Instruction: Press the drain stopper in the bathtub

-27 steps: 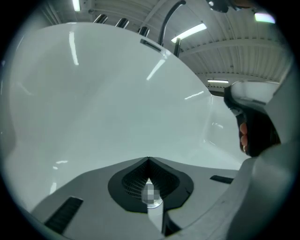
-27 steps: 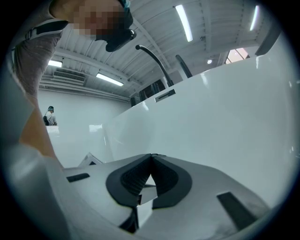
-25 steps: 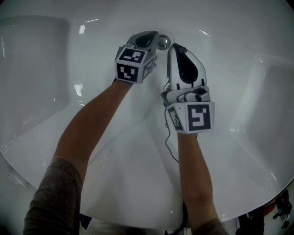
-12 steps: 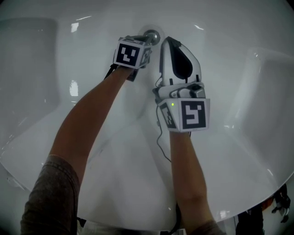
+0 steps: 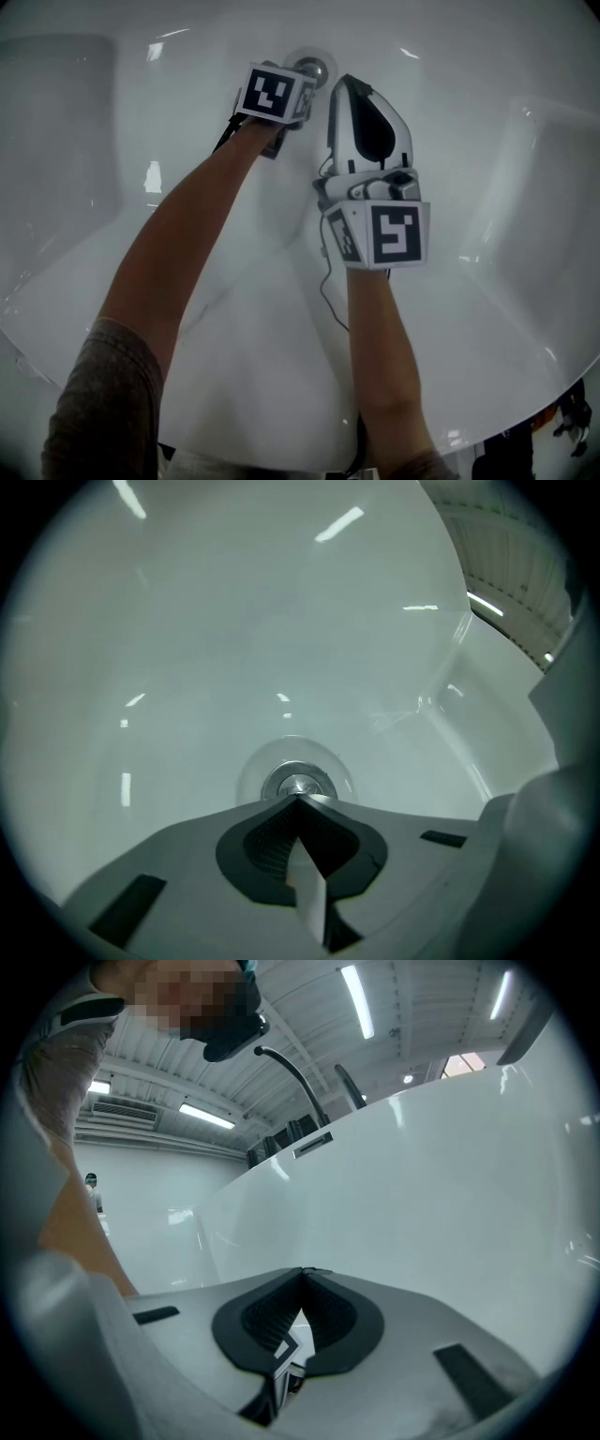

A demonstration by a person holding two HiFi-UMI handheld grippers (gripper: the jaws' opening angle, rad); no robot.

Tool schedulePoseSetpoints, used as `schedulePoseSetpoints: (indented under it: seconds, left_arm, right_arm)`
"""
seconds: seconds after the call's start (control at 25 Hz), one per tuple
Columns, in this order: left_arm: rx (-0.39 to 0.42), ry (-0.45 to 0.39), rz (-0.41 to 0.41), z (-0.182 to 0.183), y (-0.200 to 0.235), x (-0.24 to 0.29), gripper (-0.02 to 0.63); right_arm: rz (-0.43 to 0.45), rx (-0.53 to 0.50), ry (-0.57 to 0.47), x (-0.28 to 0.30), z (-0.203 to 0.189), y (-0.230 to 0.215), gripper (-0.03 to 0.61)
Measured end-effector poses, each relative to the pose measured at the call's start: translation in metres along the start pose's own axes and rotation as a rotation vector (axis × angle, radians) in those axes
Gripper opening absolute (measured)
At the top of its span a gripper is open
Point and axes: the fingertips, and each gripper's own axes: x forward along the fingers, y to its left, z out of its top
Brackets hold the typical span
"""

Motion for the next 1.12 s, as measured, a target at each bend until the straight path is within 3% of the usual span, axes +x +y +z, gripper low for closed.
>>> schedulePoseSetpoints:
  seconds: [0.56, 0.72, 0.92, 1.12]
  left_arm:
    - [0.064, 0.067, 0.042, 0.001, -0.008, 0.009, 0.002]
    - [0.023, 0.082, 0.084, -0.01, 0.005, -0.001, 0.002]
    - [-0.035, -0.002, 0.03, -0.003, -0.005, -0.002, 0.002]
    - [0.001, -0.045, 0.041, 0.002, -0.006, -0.008, 0.002]
  right_arm:
    - [0.002, 0.002, 0.015, -0.001, -0.005, 0.001, -0.002]
    - [-0.007, 0.011, 0.016, 0.0, -0.007, -0.002, -0.002]
    - [0.002, 0.006, 0.026, 0.001, -0.01, -0.002, -0.002]
    - [0.007, 0.005, 0.046, -0.001, -0.016, -0.002, -0.002]
